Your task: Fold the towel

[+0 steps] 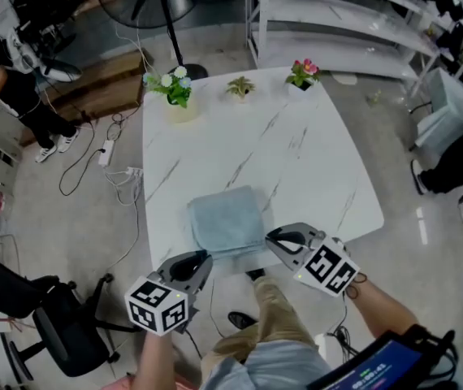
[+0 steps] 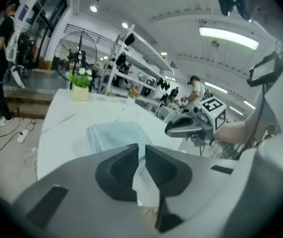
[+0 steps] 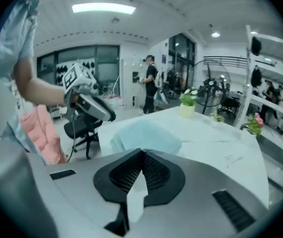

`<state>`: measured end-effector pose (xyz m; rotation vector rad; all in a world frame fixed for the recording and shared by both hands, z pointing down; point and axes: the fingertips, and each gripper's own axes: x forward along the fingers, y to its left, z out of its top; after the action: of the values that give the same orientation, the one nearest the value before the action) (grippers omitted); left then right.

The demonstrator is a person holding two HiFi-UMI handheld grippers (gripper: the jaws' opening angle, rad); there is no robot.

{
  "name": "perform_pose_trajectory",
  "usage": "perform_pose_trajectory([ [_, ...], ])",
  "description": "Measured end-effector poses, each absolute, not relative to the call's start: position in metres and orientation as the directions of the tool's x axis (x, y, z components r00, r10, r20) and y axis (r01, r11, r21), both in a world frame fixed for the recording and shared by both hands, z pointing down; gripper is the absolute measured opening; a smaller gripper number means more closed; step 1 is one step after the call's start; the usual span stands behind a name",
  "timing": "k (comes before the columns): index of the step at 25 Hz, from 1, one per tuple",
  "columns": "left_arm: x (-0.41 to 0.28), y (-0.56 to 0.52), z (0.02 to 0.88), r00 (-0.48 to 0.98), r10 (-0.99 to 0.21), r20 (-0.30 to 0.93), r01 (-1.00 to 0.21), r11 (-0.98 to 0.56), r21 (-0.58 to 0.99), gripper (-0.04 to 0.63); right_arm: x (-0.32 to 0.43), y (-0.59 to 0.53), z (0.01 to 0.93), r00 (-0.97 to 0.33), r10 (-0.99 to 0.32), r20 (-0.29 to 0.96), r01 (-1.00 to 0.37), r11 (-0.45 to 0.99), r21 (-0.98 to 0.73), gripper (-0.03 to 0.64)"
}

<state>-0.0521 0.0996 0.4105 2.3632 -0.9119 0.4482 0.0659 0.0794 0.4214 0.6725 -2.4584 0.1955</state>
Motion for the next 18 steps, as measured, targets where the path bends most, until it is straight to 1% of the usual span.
perform_pose_trajectory([
  [2, -0.065, 0.092, 0.352, 0.674, -0.627, 0.39, -0.739, -0.571, 0.358, 0.044, 0.07, 0.07, 0.37, -0.733, -0.49, 0.473, -0.582, 0.811, -0.062, 0.018],
  [4, -0.079, 0.079, 0.289, 0.598, -0.747, 0.29, -0.798, -0.525, 0.294, 0.044, 0.069, 0.056, 0.311, -0.745, -0.563, 0.359, -0.63, 0.77, -0.101, 0.021],
  [7, -0.095, 0.063, 0.197, 0.483, -0.868, 0.116, -0.868, -0.458, 0.189, 0.044, 0.058, 0.041, 0.22, -0.737, -0.652, 0.177, -0.672, 0.736, -0.084, 0.021],
  [10, -0.099, 0.059, 0.116, 0.397, -0.917, -0.031, -0.909, -0.397, 0.126, 0.038, 0.05, 0.036, 0.143, -0.684, -0.729, 0.034, -0.729, 0.684, 0.005, 0.018],
  [12, -0.101, 0.055, 0.08, 0.336, -0.937, -0.097, -0.935, -0.344, 0.085, 0.035, 0.046, 0.031, 0.108, -0.654, -0.756, -0.04, -0.756, 0.652, 0.057, 0.018],
  [15, -0.103, 0.052, 0.06, 0.275, -0.949, -0.152, -0.959, -0.283, 0.031, 0.034, 0.038, 0.028, 0.089, -0.634, -0.766, -0.105, -0.773, 0.628, 0.093, 0.018],
  [18, -0.102, 0.056, 0.064, 0.257, -0.952, -0.168, -0.965, -0.263, 0.016, 0.025, 0.036, 0.031, 0.092, -0.627, -0.769, -0.123, -0.779, 0.618, 0.109, 0.018],
])
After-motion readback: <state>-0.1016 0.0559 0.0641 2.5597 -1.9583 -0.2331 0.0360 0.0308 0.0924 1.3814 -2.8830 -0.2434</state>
